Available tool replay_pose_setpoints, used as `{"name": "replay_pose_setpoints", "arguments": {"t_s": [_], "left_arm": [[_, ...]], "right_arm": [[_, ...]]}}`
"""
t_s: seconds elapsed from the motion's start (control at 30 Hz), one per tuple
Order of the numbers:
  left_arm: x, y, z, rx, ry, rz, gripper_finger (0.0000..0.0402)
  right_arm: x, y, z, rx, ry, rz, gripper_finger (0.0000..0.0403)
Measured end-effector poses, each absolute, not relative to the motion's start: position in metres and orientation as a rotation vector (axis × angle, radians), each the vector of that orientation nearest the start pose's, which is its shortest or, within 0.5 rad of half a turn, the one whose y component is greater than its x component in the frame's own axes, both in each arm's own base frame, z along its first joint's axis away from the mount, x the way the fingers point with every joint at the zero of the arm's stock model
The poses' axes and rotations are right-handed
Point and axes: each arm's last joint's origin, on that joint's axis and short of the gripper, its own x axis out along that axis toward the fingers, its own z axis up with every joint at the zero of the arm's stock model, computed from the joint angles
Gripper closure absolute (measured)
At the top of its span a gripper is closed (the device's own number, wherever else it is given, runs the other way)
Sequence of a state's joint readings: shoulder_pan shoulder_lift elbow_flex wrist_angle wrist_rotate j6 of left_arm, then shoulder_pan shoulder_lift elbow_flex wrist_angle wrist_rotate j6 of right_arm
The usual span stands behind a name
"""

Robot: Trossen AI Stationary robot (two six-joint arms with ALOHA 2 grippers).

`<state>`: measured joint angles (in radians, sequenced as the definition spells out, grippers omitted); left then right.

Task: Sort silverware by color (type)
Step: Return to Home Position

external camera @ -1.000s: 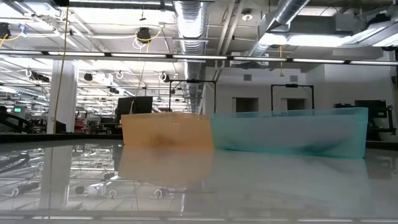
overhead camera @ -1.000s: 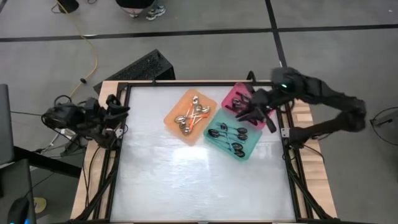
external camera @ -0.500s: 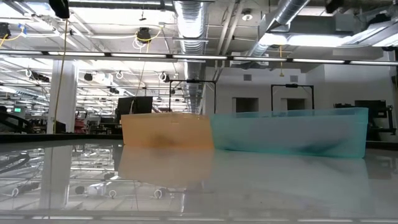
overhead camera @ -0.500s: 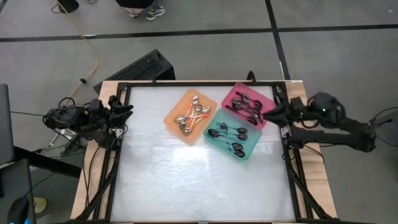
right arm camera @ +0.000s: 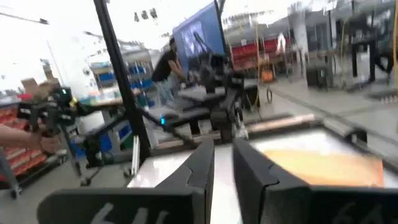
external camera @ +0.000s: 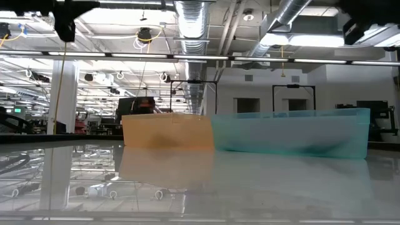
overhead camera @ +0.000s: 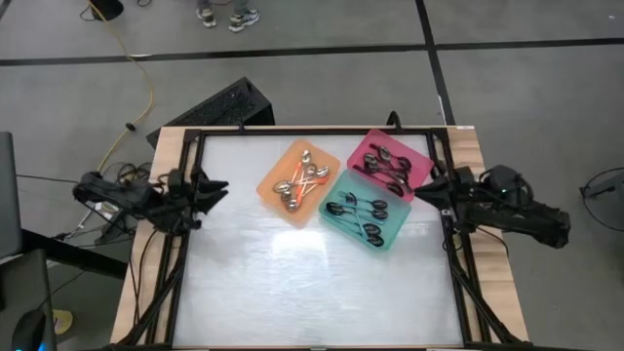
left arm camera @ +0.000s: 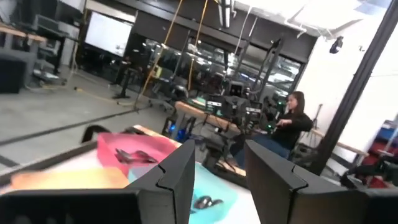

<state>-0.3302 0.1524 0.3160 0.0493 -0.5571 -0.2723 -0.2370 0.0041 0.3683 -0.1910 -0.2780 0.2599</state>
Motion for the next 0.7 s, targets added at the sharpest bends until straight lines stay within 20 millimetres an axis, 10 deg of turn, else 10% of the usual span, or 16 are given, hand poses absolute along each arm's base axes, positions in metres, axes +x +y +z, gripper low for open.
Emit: {"name": "replay_pose_setpoints", "arguments": {"t_s": [0.43, 0.7], "left_arm": [[0.098, -0.019, 0.194, -0.477, -0.284, 0.129, 0.0280], [0.099, -0.019, 0.193, -0.475, -0.275, 0.132, 0.0280]], "right_arm": [[0.083, -0.006, 0.224, 0.240, -0.167, 0.145, 0.0333], [0.091, -0.002, 0.200, 0.266, -0.152, 0.169, 0.0333]]}}
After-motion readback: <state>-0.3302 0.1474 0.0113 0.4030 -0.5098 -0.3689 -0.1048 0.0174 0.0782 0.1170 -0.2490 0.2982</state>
